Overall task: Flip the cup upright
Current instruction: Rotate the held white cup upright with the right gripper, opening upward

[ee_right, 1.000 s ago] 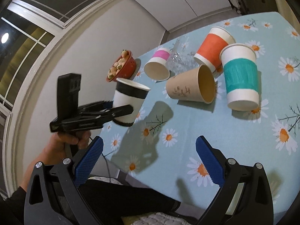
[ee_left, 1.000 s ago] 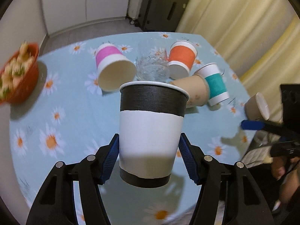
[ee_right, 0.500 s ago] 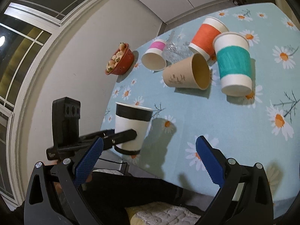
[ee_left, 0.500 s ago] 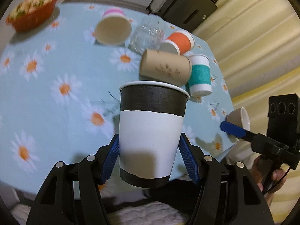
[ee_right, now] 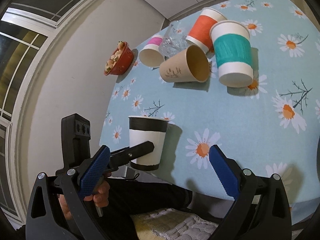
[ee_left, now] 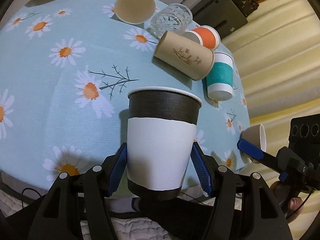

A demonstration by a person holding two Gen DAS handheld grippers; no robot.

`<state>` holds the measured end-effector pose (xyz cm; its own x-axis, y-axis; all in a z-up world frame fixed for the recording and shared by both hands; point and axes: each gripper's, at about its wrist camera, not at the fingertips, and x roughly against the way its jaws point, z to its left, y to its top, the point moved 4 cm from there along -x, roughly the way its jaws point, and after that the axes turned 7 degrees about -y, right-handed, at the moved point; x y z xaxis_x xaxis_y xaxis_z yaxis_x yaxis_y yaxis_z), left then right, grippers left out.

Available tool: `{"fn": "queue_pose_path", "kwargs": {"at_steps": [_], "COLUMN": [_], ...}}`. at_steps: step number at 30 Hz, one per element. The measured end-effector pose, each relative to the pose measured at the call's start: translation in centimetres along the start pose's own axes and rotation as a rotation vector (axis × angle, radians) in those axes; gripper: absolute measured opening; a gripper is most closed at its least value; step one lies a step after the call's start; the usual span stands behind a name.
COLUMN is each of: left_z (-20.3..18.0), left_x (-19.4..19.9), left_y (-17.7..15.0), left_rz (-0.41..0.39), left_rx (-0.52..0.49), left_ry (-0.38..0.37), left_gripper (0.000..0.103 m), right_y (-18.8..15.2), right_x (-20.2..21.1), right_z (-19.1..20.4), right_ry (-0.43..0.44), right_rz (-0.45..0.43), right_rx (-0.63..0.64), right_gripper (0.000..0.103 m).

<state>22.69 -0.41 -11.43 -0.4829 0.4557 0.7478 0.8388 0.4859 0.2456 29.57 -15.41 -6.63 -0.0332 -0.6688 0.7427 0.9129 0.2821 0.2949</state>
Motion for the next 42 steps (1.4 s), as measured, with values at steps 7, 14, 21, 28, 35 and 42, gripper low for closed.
{"fn": "queue_pose_path", "kwargs": {"at_steps": [7,14,21,28,35,42], "left_z": [0.3,0.6,0.4,0.4,1.4,2.6], "left_x": [-0.4,-0.1,0.6,2.3,5.0,7.0], "left_y": [-0.1,-0.1,0.0,0.0,-1.0,-2.0], "left_rz": [-0.001,-0.006,-0.01,-0.04,-0.081,-0.125], "left_rx": [0.012,0.012,0.004,-0.01,-0.012,0.001], "left_ry": [0.006,0.01,-0.007,-0.031,-0.064,-0.106], "left_gripper": [0.065,0.067,0.069,0.069,0.069,0.069], "right_y": [-0.5,-0.3,-0.3,-0.2,0.0,0.5], "right_x": [-0.8,-0.8,-0.9,-1.1,-3.3,-6.0], "right_z": [0.0,0.2,0.4,1.3,2.6,2.8], "right_ry": [-0.012,-0.007,-0.008,-0.017,-0.037,-0.098], "right_rz": [0.025,0.025,0.028,0.036,0.082,0.135], "right_rx": [0.004,-0.01,-0.012,-0.007,0.005,0.01], "right_gripper": [0.098,0.098,0.098,0.098,0.098,0.098]}}
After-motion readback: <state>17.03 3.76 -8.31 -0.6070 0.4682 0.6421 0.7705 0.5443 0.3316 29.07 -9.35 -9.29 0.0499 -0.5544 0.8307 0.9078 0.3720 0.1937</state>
